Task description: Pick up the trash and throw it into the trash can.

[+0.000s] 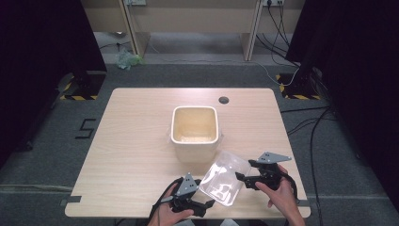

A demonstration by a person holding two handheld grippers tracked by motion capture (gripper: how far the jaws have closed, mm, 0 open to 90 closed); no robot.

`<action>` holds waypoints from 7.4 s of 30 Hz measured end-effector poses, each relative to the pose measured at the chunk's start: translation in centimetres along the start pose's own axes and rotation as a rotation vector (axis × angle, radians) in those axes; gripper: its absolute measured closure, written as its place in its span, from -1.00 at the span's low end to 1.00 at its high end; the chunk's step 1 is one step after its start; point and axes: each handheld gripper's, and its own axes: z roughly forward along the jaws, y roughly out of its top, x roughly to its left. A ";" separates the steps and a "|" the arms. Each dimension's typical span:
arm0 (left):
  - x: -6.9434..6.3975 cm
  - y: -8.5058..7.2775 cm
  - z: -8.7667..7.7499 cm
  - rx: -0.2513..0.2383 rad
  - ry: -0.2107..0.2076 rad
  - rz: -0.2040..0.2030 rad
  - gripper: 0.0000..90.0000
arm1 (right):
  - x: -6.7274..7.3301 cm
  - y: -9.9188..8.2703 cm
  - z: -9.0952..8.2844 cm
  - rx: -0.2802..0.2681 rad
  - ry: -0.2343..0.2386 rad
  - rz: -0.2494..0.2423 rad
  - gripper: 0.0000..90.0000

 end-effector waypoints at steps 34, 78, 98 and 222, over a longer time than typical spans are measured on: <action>0.1 1.6 -0.8 -0.043 -0.159 0.014 -0.62 | 0.4 0.5 -0.1 -0.074 0.061 0.111 -0.55; -0.8 9.4 -7.9 -0.117 -0.210 0.064 -0.62 | 3.8 7.7 -5.9 -0.259 0.061 0.029 -0.51; 1.1 11.3 -10.3 -0.146 -0.191 0.049 -0.62 | 4.3 12.4 -4.6 -0.279 0.084 0.003 -0.44; 12.1 7.8 -12.5 -0.180 0.136 -0.192 -0.60 | -1.5 10.7 -1.2 -0.204 0.012 0.041 -0.56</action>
